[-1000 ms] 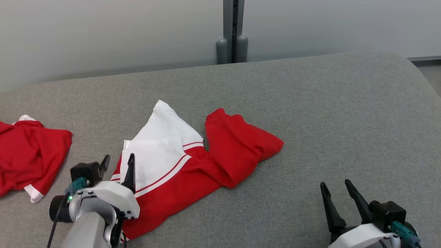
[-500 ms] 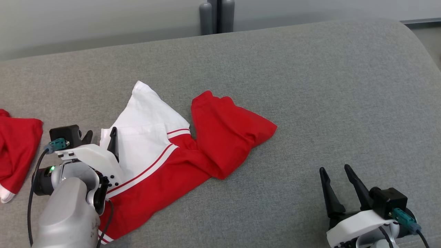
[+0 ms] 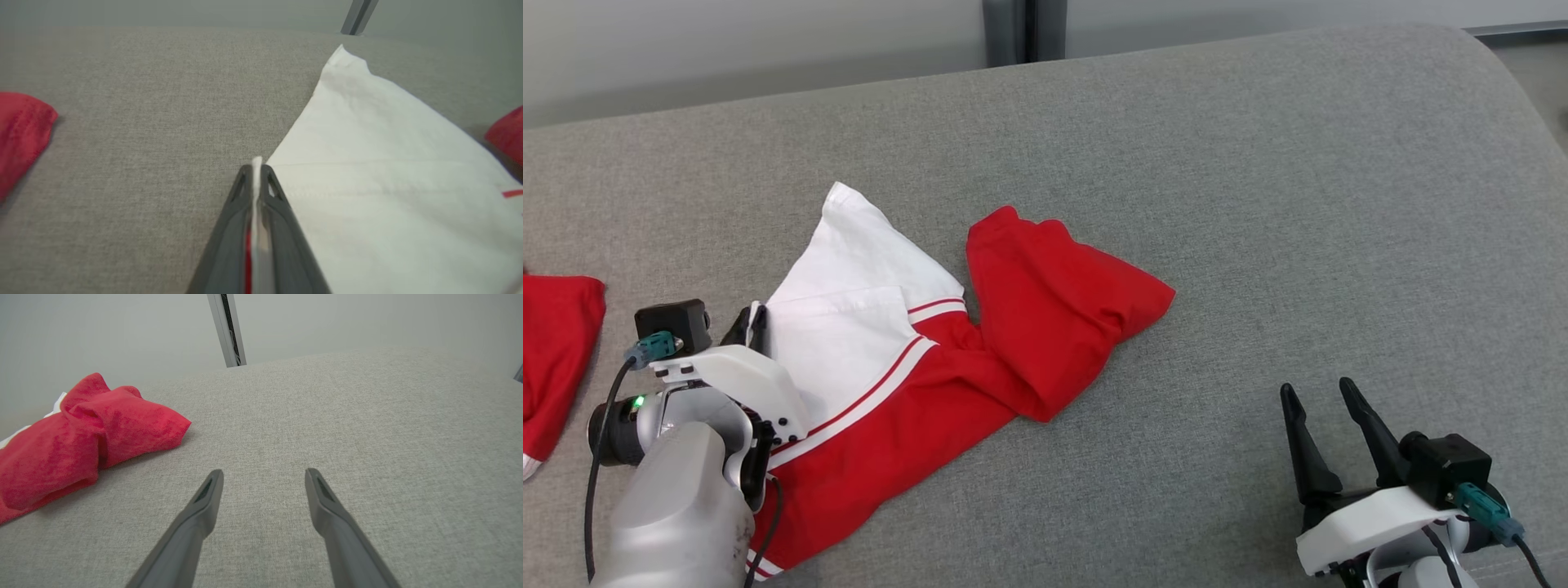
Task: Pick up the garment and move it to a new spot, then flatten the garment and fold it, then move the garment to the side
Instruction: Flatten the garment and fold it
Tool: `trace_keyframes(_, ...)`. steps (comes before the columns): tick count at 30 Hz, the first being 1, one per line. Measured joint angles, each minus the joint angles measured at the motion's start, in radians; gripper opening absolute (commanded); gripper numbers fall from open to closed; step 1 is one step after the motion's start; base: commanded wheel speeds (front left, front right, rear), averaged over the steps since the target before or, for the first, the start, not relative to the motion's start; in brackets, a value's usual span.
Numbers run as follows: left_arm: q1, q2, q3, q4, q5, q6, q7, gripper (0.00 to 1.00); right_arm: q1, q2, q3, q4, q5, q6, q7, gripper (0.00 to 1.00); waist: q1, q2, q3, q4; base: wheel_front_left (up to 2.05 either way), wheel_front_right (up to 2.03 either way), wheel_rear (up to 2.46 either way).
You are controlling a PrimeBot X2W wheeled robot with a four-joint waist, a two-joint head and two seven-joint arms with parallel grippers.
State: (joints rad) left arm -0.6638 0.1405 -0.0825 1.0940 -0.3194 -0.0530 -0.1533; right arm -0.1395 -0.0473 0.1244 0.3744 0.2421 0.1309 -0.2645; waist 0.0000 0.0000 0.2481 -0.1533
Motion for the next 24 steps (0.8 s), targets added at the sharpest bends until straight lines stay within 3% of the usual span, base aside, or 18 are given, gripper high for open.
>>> trace_keyframes(1,-0.001,0.001,-0.004,0.002,0.001,0.0,-0.013,0.0,0.0,0.0,-0.001,0.0,0.0,0.0,0.0,1.0,0.0,0.0,0.001,0.001,0.0,0.0,0.0)
trace_keyframes(7,-0.015,-0.007,-0.024,-0.003,0.007,-0.009,-0.066,0.0,0.0,0.0,-0.008,0.01,0.003,0.0,0.0,1.0,0.0,0.0,-0.017,0.009,0.0,0.0,0.0)
trace_keyframes(12,0.011,-0.043,-0.057,-0.133,0.029,-0.024,-0.107,0.0,0.03,0.0,-0.019,0.021,0.007,0.0,0.0,1.0,0.0,0.0,-0.081,0.031,0.0,0.0,0.0)
trace_keyframes(18,0.185,-0.077,-0.147,-0.342,0.076,-0.044,-0.11,0.0,0.06,0.0,-0.021,0.03,0.009,0.0,0.0,1.0,0.0,0.0,-0.169,0.063,0.0,0.0,0.0)
trace_keyframes(24,0.374,-0.089,-0.237,-0.428,0.066,-0.047,-0.107,0.0,0.1,0.0,-0.025,0.037,0.009,0.0,0.0,1.0,0.0,0.0,-0.244,0.105,0.0,0.0,0.0)
